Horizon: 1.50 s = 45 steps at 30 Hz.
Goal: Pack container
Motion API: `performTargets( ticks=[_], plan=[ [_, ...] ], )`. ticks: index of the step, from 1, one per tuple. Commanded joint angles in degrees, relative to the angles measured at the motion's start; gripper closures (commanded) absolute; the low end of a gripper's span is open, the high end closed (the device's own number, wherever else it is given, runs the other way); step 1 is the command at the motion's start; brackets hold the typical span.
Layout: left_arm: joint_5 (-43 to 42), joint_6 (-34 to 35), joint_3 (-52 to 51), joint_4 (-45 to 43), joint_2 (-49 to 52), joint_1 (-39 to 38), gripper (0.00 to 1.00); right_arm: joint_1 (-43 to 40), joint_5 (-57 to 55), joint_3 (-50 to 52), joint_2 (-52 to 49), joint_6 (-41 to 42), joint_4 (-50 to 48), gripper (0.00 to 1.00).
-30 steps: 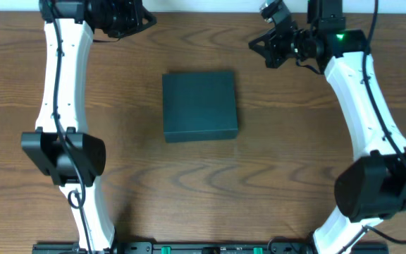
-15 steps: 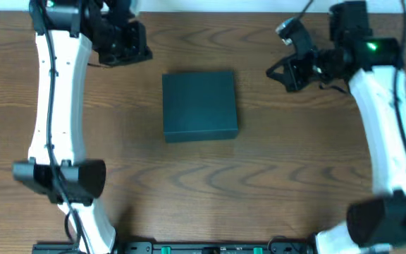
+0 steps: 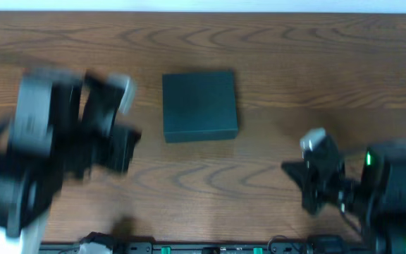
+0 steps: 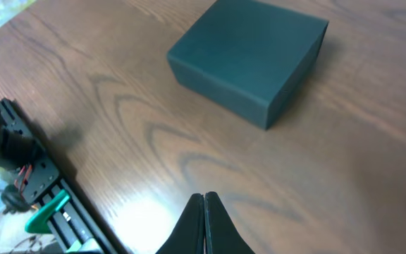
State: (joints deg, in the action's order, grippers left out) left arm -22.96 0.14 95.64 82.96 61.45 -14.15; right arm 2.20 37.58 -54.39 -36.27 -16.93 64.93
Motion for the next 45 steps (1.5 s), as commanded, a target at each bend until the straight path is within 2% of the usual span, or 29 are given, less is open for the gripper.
performTargets(
  ticks=[1, 4, 5, 6, 7, 8, 12, 25, 28, 31, 32, 36, 40, 45],
  plan=[
    [1.18, 6.62, -13.90, -5.03, -12.26, -0.11, 0.94, -0.20, 0.33, 4.92, 6.25, 4.96, 0.39, 0.98],
    [1.64, 13.03, -23.85, -10.01, -21.51, -0.11, 0.94, -0.20, 0.35, 7.39, 9.68, 5.99, 1.60, 0.96],
    [2.93, 16.15, -27.43, -11.37, -24.76, -0.11, 0.94, -0.20, 0.35, 7.96, 10.19, 7.43, 2.23, 0.65],
    [4.26, 18.69, -30.21, -12.04, -27.21, -0.11, 0.75, -0.20, 0.35, 8.07, 10.14, 8.72, 2.84, 0.01],
    [5.46, 21.05, -32.02, -12.17, -28.76, -0.11, 0.25, -0.20, 0.35, 8.07, 10.08, 9.94, 3.13, 0.01],
    [6.23, 23.21, -33.00, -12.13, -29.46, -0.11, 0.05, -0.20, 0.35, 8.07, 10.08, 11.67, 3.34, 0.01],
    [6.51, 24.72, -33.68, -10.64, -29.59, -0.13, 0.05, -0.20, 0.22, 8.07, 10.08, 18.84, 2.89, 0.01],
    [6.84, 24.74, -33.66, -9.84, -30.27, -0.17, 0.05, -0.20, 0.11, 8.07, 10.08, 18.80, 3.04, 0.01],
    [10.97, 20.11, -33.81, -9.35, -31.63, 2.34, 0.05, -0.20, 0.11, 8.07, 10.08, 18.80, 3.04, 0.01],
    [15.98, 14.69, -37.99, -15.47, -35.32, 9.18, 0.05, -0.20, 0.11, 8.07, 10.08, 18.80, 3.06, 0.01],
    [15.85, 9.90, -41.79, -20.31, -37.55, 12.61, 0.05, -0.20, 0.11, 8.07, 10.08, 18.80, 3.04, 0.01],
    [15.87, 1.14, -55.71, -33.31, -44.81, 18.49, 0.05, -0.20, 0.11, 8.07, 10.08, 18.82, 3.04, 0.01],
    [15.93, -2.84, -70.82, -44.37, -51.17, 21.27, 0.05, -0.20, 0.11, 8.07, 10.08, 18.82, 3.04, 0.01],
    [15.89, -2.82, -80.94, -51.19, -53.86, 21.38, 0.05, -0.20, 0.11, 8.07, 10.08, 18.82, 3.06, 0.01]
  ],
)
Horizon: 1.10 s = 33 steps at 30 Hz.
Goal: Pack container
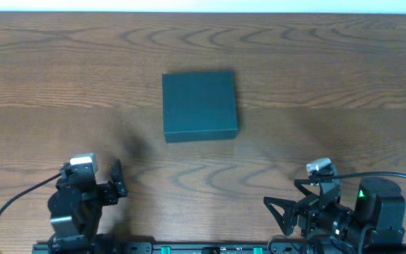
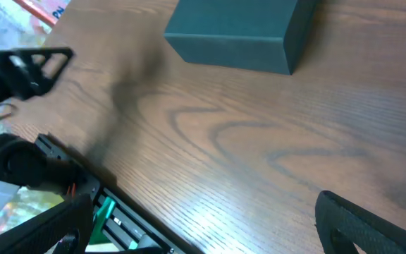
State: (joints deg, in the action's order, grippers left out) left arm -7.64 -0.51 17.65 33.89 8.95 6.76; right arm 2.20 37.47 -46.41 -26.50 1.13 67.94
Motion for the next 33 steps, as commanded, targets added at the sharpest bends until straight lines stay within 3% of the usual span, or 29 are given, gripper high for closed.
performTargets(
  ticks=[1, 9, 15, 33],
  plan=[
    [0.57, -2.08, -4.24, -3.30, -1.66, 0.46, 0.05, -0.20, 0.20, 0.09, 0.31, 0.74, 0.02, 0.01],
    [0.37, -2.10, -9.94, -6.54, -8.85, -0.48, 0.05, -0.20, 0.22, 0.09, 0.31, 0.74, 0.02, 0.01],
    [0.57, -2.10, -9.94, -6.51, -8.70, -4.20, 0.05, -0.20, 0.22, 0.09, 0.31, 0.74, 0.02, 0.01],
    [0.57, -2.10, -9.94, -6.51, -8.70, -4.17, 0.05, -0.20, -2.01, 0.09, 0.31, -1.44, -0.02, 0.01]
  ],
)
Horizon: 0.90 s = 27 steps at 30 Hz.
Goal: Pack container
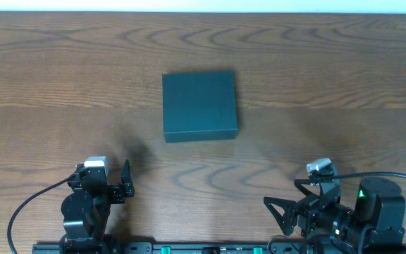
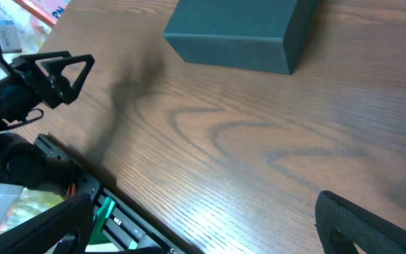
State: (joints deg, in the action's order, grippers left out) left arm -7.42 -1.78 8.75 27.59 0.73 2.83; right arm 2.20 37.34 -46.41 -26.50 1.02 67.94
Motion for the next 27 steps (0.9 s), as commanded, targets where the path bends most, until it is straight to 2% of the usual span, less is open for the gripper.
performTargets(
  ticks=[1, 3, 6, 10, 15, 20, 27],
  plan=[
    [0.35, -0.83, -1.05, -0.22, -0.48, -0.24, 0.05, -0.20, -4.59, 0.09, 0.31, -2.23, 0.02, 0.01],
    [0.35, -0.83, -1.05, -0.22, -0.48, -0.24, 0.05, -0.20, -9.20, 0.22, 0.31, -2.19, -0.79, 0.01],
    [0.35, -0.83, -1.05, -0.22, -0.48, -0.24, 0.05, 0.11, -15.65, 4.00, 2.14, -3.10, -10.14, 0.01],
    [0.35, -0.83, -1.05, -0.22, -0.48, -0.24, 0.05, 1.42, -16.37, 13.57, 9.14, -12.09, -21.14, 0.01],
    [0.35, -0.83, -1.05, -0.22, -0.48, -0.24, 0.05, 3.50, -16.63, 25.86, 18.16, -19.78, -26.21, 0.01],
    [0.35, -0.83, -1.05, -0.22, -0.48, -0.24, 0.05, 3.74, -17.03, 33.31, 25.73, -17.70, -26.60, 0.01],
    [0.35, -0.83, -1.05, -0.22, -0.48, -0.24, 0.05, 4.33, -19.26, 36.63, 26.23, -9.18, -26.25, 0.01]
  ],
)
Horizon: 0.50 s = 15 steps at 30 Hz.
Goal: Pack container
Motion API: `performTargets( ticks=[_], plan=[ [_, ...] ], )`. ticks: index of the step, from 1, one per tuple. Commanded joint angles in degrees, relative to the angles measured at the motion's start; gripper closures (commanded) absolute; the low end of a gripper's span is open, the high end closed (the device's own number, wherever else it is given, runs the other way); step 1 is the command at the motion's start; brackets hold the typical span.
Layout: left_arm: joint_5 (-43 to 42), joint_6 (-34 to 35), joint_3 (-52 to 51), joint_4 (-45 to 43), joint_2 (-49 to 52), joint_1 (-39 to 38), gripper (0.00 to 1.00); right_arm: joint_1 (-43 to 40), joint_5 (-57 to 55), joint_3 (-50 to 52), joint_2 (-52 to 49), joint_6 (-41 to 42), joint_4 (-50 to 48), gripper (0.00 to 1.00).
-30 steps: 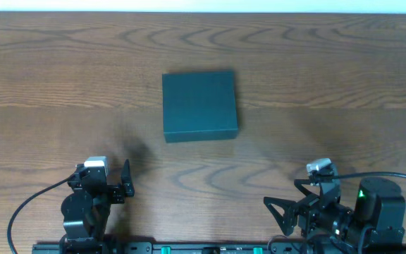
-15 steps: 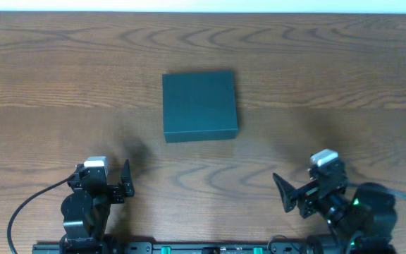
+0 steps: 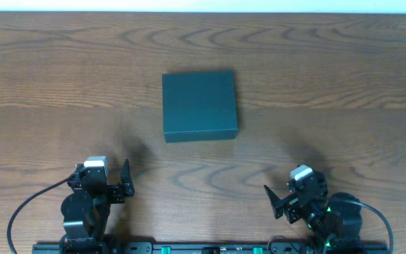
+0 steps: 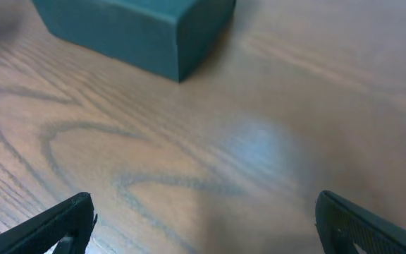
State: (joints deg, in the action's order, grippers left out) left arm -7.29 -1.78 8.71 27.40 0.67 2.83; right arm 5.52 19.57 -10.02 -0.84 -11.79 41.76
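Note:
A closed dark teal box (image 3: 199, 106) rests flat on the wooden table (image 3: 330, 70), a little left of centre. In the right wrist view the box (image 4: 132, 28) lies at the upper left, well ahead of my right gripper (image 4: 203, 226). That gripper is open, its fingers (image 4: 55, 226) spread wide with only bare wood between them. From overhead the right gripper (image 3: 273, 203) sits low at the front right. My left gripper (image 3: 123, 182) is folded back at the front left, far from the box. Whether it is open or shut does not show.
A black rail (image 3: 203, 248) with green parts runs along the table's front edge between the two arm bases. A cable (image 3: 27, 204) loops from the left arm. No other objects show on the wood around the box.
My right arm has shifted left along the front edge and turned, so the box now lies at its camera's upper left. The gripper remains open. The left arm and box have not moved.
At first both arms were out over the table, the left blurred beside the box, the right gripper shut. Then both were back at the front edge with the right gripper open. The left arm then sat slightly further right, and now the right arm has re-aimed.

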Motion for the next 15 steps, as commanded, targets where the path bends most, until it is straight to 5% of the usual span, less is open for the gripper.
performTargets(
  ticks=[1, 15],
  plan=[
    [0.22, -0.83, -1.01, -0.02, -0.42, -0.24, 0.05, 1.05, -1.57, 0.24, 0.57, 3.61, -0.09, 0.01],
    [0.22, -0.83, -1.01, -0.02, -0.42, -0.24, 0.05, 1.05, -1.57, 0.24, 0.52, 3.61, -0.07, 0.01]
  ],
)
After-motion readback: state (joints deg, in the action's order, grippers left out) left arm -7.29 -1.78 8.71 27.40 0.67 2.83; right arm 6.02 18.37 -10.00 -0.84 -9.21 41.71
